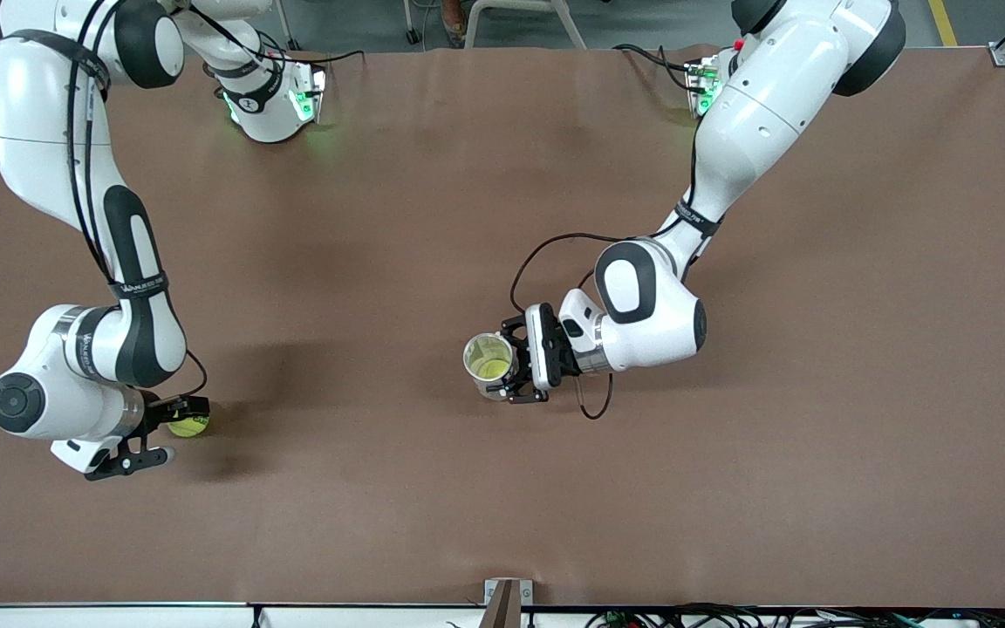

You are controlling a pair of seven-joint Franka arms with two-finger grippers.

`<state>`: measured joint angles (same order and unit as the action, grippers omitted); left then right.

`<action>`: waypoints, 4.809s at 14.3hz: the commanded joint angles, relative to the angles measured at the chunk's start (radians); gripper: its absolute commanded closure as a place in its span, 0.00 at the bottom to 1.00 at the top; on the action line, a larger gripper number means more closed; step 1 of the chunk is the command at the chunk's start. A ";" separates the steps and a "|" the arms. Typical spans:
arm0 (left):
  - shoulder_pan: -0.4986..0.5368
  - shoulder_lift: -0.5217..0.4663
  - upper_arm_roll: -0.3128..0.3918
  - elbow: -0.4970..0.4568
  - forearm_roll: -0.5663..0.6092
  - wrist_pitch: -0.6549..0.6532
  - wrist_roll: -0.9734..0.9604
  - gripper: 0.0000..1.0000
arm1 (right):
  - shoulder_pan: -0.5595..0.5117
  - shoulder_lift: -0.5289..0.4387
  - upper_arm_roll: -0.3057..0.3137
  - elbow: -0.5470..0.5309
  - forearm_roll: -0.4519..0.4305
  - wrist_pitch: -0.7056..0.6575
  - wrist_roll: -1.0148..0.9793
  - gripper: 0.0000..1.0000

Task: Insert tennis ball vertically with right arm
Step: 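Grasp the second tennis ball with the right gripper and lift it, then carry the second ball with the right gripper above the can, then lower the second ball into the can and open the right gripper, then withdraw the right gripper while the left gripper sets the can down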

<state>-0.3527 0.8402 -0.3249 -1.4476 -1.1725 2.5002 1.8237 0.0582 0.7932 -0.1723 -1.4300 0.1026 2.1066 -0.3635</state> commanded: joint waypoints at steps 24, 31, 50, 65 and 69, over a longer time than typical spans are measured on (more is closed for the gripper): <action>0.000 -0.004 -0.006 -0.002 -0.030 0.005 0.031 0.22 | 0.208 -0.249 0.089 0.063 0.391 -0.283 0.498 0.53; 0.001 -0.003 -0.006 -0.002 -0.030 0.006 0.031 0.22 | 0.452 -0.236 0.091 0.095 0.547 -0.064 1.004 0.53; 0.001 -0.004 -0.006 0.000 -0.030 0.008 0.031 0.23 | 0.543 -0.161 0.086 0.089 0.580 0.053 1.012 0.49; 0.005 -0.004 -0.006 -0.002 -0.029 0.008 0.032 0.22 | 0.546 -0.180 0.077 0.100 0.445 -0.044 1.037 0.00; 0.006 -0.004 -0.005 -0.008 -0.023 0.008 0.032 0.00 | 0.476 -0.244 0.011 0.134 0.231 -0.224 1.003 0.00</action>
<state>-0.3520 0.8403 -0.3254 -1.4470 -1.1733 2.5003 1.8240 0.5764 0.6089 -0.1426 -1.2878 0.4361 1.9641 0.6529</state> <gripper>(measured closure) 0.194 0.000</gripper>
